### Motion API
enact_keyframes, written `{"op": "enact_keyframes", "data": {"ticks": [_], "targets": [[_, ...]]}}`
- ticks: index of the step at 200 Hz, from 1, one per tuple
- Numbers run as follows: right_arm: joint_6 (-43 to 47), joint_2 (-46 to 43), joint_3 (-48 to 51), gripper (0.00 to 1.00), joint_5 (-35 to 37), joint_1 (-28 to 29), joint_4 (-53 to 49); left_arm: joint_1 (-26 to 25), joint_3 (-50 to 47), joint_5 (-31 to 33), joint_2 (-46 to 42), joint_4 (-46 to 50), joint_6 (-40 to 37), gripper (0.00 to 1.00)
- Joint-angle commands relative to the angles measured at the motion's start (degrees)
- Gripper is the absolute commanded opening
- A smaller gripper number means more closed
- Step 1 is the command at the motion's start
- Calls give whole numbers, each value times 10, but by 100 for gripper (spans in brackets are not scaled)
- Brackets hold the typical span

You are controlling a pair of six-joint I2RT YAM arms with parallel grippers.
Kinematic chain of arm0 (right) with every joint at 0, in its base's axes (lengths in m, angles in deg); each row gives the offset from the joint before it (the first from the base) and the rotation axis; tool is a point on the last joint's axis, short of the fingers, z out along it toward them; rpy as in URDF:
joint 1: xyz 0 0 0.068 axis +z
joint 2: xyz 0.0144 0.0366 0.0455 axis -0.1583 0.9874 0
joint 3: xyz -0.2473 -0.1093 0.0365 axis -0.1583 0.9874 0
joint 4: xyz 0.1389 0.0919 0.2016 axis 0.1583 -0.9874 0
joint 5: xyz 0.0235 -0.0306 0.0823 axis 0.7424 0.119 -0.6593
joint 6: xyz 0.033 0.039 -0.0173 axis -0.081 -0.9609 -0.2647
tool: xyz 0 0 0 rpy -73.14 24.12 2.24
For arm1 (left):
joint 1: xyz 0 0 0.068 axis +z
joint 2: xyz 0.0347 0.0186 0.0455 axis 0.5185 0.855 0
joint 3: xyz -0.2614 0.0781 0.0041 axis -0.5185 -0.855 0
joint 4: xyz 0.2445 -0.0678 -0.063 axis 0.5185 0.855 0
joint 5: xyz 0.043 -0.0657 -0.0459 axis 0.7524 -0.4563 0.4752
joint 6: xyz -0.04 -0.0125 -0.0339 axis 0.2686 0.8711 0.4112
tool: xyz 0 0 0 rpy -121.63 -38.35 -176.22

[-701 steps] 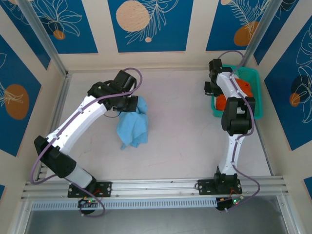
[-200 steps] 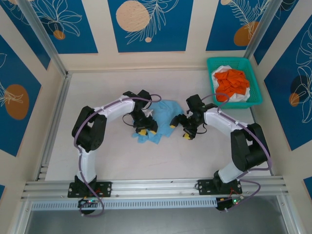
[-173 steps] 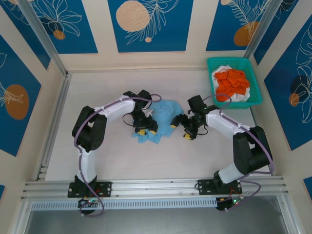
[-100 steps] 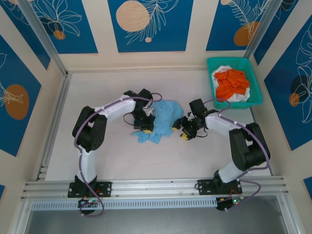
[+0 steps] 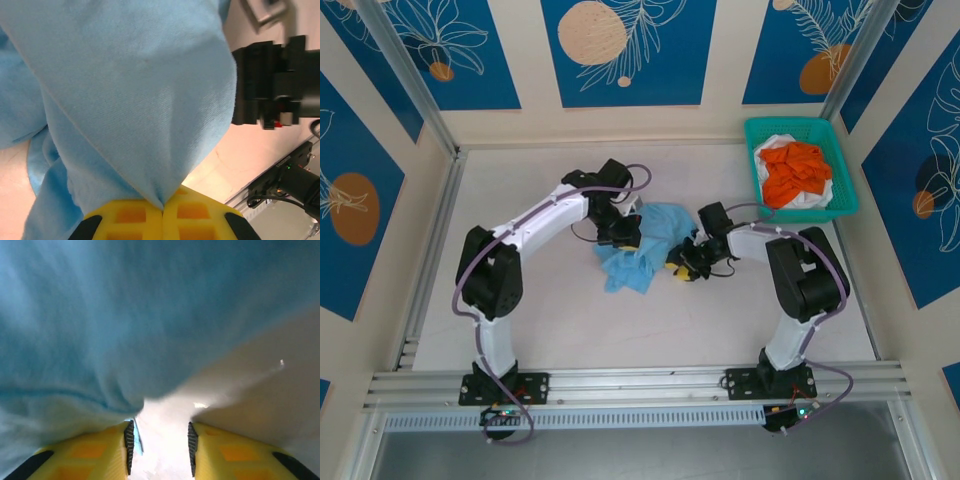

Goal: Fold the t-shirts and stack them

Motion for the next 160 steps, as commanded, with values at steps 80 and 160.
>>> {"op": "enact_keyframes", "data": {"ticks": [80,160], "targets": [[2,-45,12,45,-18,15,0,-5,-31,-38,15,2,-3,41],[-2,-83,11,47,-4,8,-33,-6,-5,-17,19,-29,13,0]]}}
